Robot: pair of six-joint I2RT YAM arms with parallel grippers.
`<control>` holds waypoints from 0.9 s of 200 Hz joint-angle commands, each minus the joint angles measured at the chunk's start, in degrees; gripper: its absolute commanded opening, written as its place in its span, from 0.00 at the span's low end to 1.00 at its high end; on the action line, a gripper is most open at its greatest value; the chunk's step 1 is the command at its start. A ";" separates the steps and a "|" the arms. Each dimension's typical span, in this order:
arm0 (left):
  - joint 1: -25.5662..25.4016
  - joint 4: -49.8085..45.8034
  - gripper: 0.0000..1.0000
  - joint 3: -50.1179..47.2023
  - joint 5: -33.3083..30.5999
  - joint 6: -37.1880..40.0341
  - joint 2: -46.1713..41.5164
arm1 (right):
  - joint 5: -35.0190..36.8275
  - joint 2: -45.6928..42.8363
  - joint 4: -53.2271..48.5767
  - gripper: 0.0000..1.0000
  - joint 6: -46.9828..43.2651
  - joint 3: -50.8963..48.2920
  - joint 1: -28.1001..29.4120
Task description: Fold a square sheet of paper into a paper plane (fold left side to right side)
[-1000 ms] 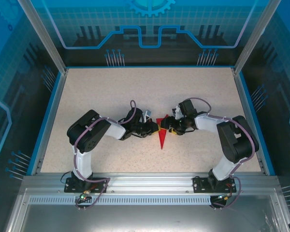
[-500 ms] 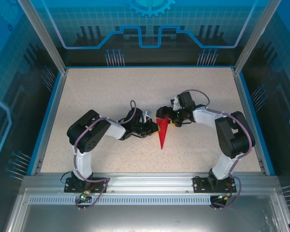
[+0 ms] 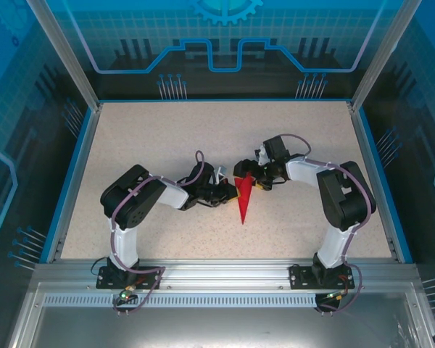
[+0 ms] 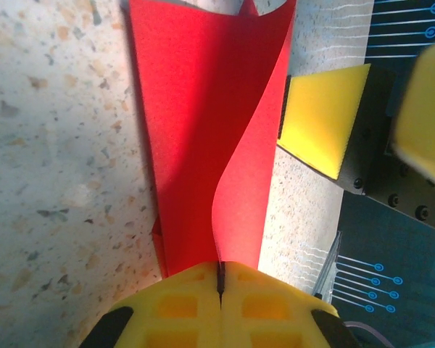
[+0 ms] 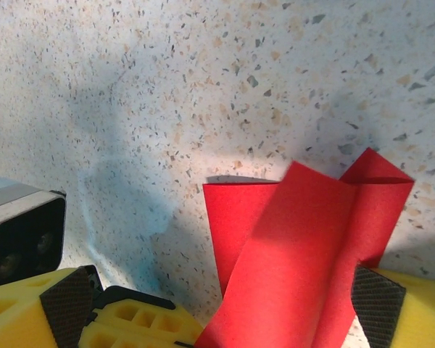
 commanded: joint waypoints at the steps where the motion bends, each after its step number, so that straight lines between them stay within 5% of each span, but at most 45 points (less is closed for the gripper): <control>1: 0.42 -1.83 0.03 1.52 -0.53 2.45 0.14 | -0.30 1.86 -1.58 0.97 -1.26 1.33 -0.48; 180: 0.59 -6.30 0.03 3.16 -2.14 5.27 3.37 | 0.72 0.81 -5.01 0.98 -3.24 2.47 -0.43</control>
